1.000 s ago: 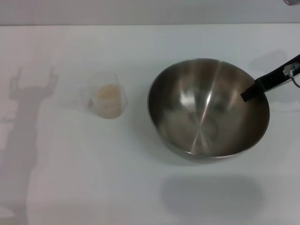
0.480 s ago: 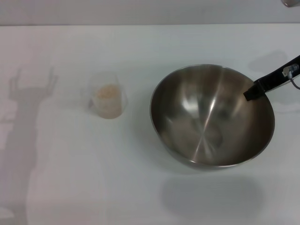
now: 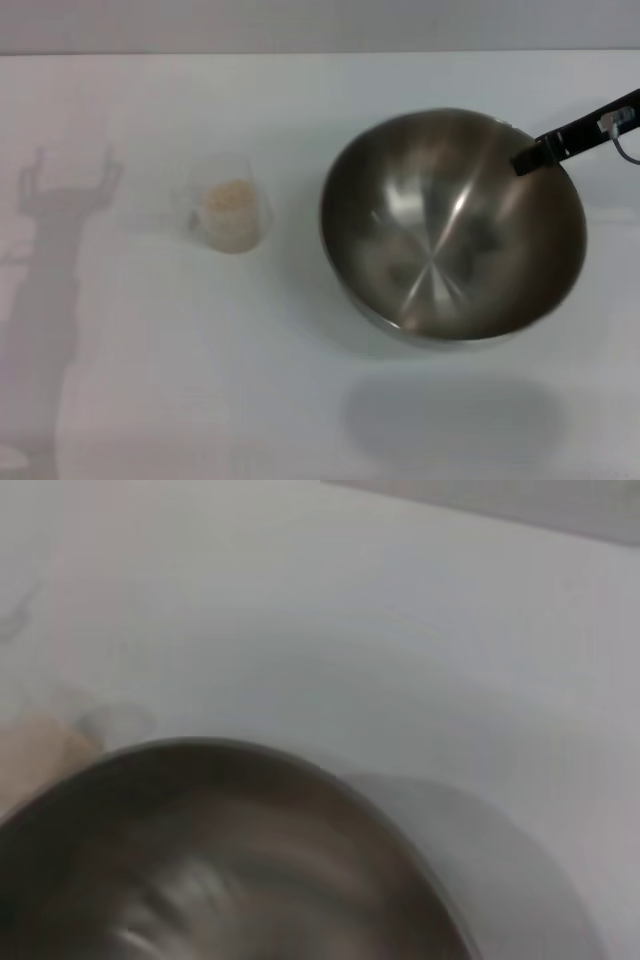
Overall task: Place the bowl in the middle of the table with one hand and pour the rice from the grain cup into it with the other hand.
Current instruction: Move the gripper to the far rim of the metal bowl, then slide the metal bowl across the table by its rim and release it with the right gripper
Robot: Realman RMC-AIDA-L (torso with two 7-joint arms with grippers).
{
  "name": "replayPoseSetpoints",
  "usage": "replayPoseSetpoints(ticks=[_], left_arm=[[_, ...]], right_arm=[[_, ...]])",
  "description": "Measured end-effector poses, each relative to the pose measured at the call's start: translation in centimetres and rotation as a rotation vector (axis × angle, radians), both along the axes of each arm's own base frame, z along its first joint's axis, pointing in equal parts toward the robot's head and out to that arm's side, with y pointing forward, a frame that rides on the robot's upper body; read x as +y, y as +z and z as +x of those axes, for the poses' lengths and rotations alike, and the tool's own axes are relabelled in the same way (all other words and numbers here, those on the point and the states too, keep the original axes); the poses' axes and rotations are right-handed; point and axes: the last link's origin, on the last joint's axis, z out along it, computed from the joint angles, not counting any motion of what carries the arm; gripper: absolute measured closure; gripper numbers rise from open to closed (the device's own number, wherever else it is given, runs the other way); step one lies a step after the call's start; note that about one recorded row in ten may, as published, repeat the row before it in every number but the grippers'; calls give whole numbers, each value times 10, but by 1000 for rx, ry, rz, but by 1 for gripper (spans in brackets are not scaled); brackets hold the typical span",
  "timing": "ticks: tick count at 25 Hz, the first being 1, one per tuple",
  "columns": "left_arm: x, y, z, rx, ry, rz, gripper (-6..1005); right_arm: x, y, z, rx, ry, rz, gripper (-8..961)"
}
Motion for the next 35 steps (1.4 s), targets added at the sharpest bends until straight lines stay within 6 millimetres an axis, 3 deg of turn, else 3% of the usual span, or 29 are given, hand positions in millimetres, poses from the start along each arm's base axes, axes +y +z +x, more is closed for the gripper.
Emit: replayPoseSetpoints(ticks=[15, 22, 35], left_arm=[[-6, 1, 1, -3, -14, 14, 140], [-8, 1, 0, -3, -16, 21, 139], [-9, 0, 2, -6, -23, 22, 140]], right_arm=[[12, -16, -16, 65, 36, 45, 901], [13, -28, -17, 69, 15, 9, 889], [10, -34, -12, 50, -21, -10, 866]])
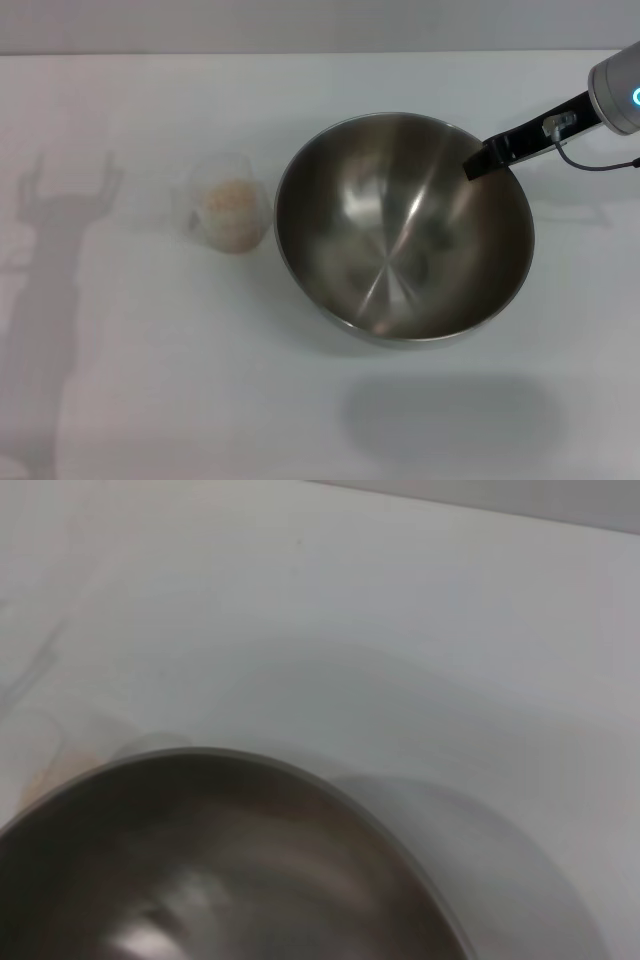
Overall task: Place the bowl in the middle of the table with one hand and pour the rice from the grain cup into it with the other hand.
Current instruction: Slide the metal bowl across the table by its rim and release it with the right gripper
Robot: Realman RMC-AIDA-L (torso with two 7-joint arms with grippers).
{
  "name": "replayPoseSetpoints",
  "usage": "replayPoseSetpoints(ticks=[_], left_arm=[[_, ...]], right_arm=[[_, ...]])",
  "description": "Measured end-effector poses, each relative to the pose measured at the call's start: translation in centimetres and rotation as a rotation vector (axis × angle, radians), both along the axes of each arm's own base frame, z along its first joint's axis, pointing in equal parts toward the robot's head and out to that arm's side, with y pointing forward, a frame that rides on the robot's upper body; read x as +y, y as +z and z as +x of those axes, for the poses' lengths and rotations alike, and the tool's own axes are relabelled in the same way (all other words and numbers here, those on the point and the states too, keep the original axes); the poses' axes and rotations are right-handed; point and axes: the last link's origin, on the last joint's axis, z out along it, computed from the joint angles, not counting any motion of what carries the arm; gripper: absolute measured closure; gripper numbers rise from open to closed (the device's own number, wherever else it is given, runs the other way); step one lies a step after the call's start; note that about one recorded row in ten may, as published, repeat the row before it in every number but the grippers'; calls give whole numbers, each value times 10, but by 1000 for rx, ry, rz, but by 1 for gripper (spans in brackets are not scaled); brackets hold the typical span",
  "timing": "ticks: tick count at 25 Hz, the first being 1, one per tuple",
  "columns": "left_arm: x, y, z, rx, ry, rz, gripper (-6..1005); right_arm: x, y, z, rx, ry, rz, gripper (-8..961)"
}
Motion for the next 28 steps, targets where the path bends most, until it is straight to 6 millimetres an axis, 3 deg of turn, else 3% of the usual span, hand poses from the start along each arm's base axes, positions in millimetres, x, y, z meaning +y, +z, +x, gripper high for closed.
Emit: replayPoseSetpoints(ticks=[10, 23, 28], left_arm=[[-5, -1, 0, 1, -9, 2, 140], [-12, -1, -4, 1, -1, 1, 139], [-12, -1, -7, 7, 14, -5, 139]], right_arm=[[3, -3, -3, 3, 23, 28, 849], [26, 12, -23, -99, 202, 233, 521], [35, 18, -35, -140, 277, 322, 527]])
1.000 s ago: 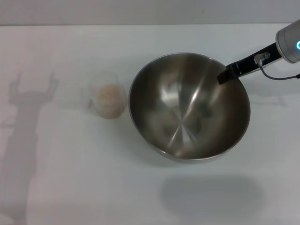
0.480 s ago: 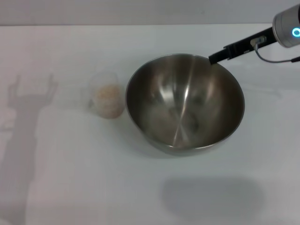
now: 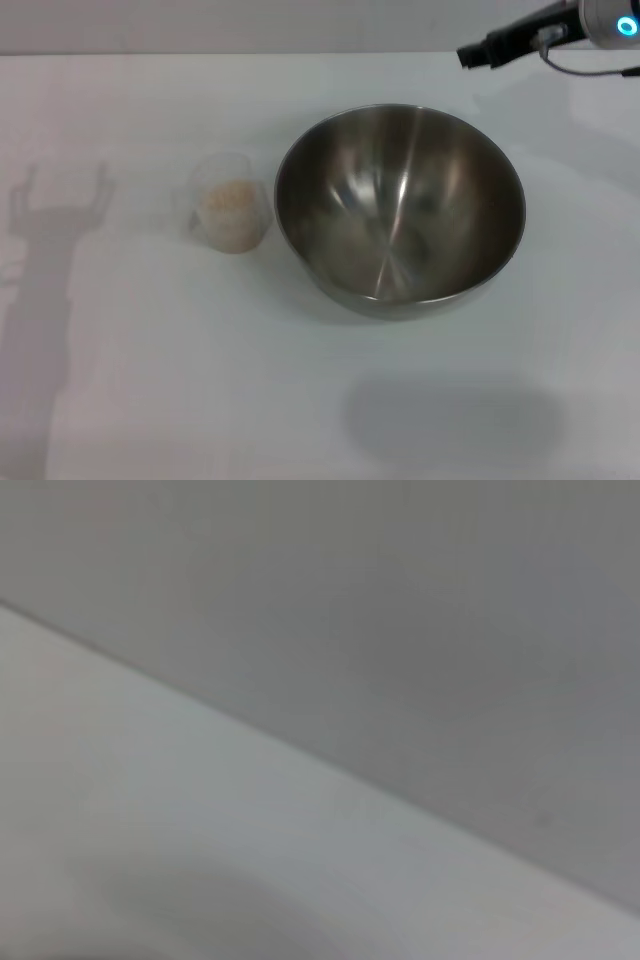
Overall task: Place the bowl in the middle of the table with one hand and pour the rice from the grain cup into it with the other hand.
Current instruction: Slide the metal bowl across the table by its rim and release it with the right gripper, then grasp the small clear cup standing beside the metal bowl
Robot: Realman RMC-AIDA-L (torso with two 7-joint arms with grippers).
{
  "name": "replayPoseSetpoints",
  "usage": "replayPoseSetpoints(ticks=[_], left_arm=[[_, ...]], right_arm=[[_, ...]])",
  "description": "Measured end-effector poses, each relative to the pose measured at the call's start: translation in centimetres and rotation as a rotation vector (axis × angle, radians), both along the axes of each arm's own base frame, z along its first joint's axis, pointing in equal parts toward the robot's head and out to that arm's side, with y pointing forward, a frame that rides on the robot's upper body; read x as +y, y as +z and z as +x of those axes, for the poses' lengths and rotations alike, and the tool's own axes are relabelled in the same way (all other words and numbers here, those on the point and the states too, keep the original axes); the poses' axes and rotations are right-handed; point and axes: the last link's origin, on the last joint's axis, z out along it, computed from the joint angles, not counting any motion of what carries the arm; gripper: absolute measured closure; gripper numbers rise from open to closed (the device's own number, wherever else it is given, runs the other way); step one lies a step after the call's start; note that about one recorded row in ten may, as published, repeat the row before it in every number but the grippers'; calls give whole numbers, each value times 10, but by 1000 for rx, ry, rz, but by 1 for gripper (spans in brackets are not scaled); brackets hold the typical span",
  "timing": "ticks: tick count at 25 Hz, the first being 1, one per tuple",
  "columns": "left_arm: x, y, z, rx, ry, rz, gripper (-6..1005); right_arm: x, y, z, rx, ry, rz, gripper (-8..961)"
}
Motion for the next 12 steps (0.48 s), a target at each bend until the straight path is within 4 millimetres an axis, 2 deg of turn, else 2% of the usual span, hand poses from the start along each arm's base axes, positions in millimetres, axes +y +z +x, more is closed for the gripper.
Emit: replayPoseSetpoints(ticks=[6, 12], left_arm=[[1, 1, -1, 2, 3, 3, 140], [3, 3, -2, 9, 6, 7, 139]], right_arm=[[12, 5, -12, -15, 86, 115, 526], [14, 5, -15, -52, 193, 253, 524]])
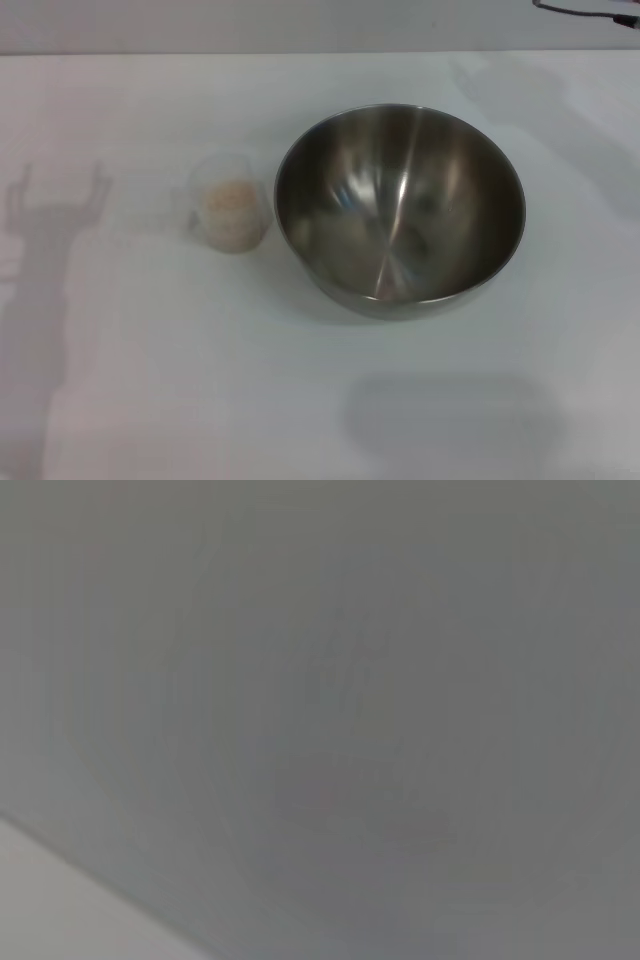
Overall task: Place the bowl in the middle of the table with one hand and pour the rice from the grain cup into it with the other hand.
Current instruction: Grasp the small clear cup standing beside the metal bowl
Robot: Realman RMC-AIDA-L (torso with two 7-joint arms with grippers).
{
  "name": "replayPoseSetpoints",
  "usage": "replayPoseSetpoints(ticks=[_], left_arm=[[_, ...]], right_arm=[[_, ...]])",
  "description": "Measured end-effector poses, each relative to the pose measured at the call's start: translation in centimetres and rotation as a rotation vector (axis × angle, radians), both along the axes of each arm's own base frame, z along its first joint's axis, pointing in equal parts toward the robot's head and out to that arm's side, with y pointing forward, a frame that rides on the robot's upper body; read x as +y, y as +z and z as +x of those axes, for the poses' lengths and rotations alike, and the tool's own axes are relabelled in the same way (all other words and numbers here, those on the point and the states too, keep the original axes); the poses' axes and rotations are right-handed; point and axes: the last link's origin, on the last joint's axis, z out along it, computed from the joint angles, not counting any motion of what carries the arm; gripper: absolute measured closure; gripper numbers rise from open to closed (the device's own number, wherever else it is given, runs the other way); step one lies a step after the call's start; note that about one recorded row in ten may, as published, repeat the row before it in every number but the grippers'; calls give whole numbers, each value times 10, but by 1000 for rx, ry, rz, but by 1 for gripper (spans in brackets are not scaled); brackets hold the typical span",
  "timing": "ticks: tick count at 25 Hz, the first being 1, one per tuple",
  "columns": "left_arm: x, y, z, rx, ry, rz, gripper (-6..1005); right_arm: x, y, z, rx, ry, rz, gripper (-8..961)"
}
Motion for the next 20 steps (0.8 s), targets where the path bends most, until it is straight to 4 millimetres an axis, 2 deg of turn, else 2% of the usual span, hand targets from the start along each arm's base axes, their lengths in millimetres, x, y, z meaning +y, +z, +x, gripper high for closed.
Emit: replayPoseSetpoints(ticks=[8, 16, 20], left_arm=[[0, 0, 0, 1, 2, -1, 139], [-8, -8, -3, 10, 10, -42, 140], [-15, -20, -5, 26, 12, -105, 140]], right_arm=[[-13, -6, -1, 94, 170, 270, 521], [-52, -25, 5, 146, 394, 607, 519], [-70, -26, 24, 270, 449, 739, 517]])
